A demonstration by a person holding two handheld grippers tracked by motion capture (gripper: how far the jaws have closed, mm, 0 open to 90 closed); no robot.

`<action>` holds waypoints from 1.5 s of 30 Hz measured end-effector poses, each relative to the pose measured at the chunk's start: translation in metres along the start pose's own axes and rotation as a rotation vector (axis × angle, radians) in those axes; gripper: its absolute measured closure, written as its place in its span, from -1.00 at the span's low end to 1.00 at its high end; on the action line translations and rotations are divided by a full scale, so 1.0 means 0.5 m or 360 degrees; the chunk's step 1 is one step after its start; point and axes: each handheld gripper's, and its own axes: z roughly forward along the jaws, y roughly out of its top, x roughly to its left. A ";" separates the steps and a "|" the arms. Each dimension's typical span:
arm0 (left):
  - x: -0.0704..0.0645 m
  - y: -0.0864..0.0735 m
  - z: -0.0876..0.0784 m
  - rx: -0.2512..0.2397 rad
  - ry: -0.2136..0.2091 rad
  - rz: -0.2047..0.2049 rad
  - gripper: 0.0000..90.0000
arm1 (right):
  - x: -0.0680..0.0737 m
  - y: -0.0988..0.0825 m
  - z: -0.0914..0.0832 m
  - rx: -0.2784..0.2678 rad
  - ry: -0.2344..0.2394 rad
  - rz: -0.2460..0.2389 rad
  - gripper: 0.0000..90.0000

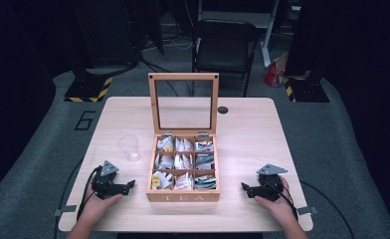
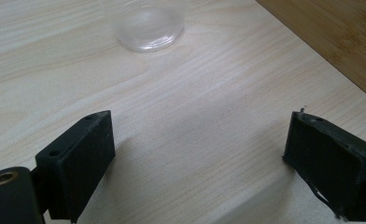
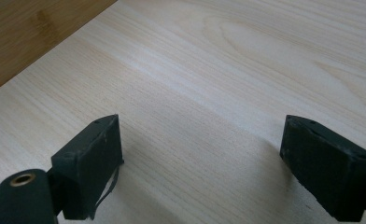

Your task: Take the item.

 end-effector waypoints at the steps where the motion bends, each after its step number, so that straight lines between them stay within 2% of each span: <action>1: 0.000 0.000 0.000 0.0000 0.0000 0.0000 -0.82 | 0.000 0.000 0.000 0.0000 0.0000 0.0000 -0.73; 7: 0.002 0.001 0.001 0.0003 0.0002 0.0011 -0.82 | 0.001 0.000 0.000 -0.0008 -0.0009 0.0001 -0.73; 9: -0.001 0.000 0.002 -0.0007 0.0000 -0.0013 -0.82 | 0.000 0.000 0.000 -0.0007 -0.0008 -0.0004 -0.73; 13: -0.001 0.000 0.002 -0.0007 0.0001 -0.0013 -0.82 | 0.001 0.000 0.001 -0.0007 -0.0010 -0.0002 -0.73; 24: -0.001 -0.001 -0.001 -0.0012 -0.0005 0.0004 -0.80 | 0.001 0.000 0.001 -0.0004 -0.0004 0.0002 -0.73; 26: 0.000 -0.002 -0.002 -0.0019 -0.0014 0.0004 -0.70 | 0.001 0.000 0.001 -0.0005 -0.0004 0.0002 -0.73; 31: -0.001 0.000 -0.004 -0.0026 -0.0016 0.0001 -0.61 | 0.001 0.000 0.001 -0.0004 -0.0004 0.0002 -0.73; 32: -0.004 0.001 -0.007 -0.0017 -0.0044 -0.0009 -0.57 | 0.001 0.000 0.001 -0.0005 -0.0004 0.0002 -0.73; 35: -0.006 0.004 -0.010 -0.0004 -0.0069 -0.0004 -0.47 | 0.001 0.000 0.001 -0.0005 -0.0005 0.0000 -0.73; 39: -0.012 0.011 -0.020 0.0010 -0.0127 -0.0057 -0.35 | 0.001 0.000 0.001 -0.0005 -0.0004 0.0002 -0.73; 41: -0.016 0.013 -0.024 0.0013 -0.0157 -0.0105 -0.30 | 0.001 0.000 0.001 -0.0005 -0.0004 0.0002 -0.73; 45: -0.023 0.022 -0.036 0.0010 -0.0184 -0.0104 -0.23 | 0.001 0.000 0.001 -0.0005 -0.0004 0.0002 -0.73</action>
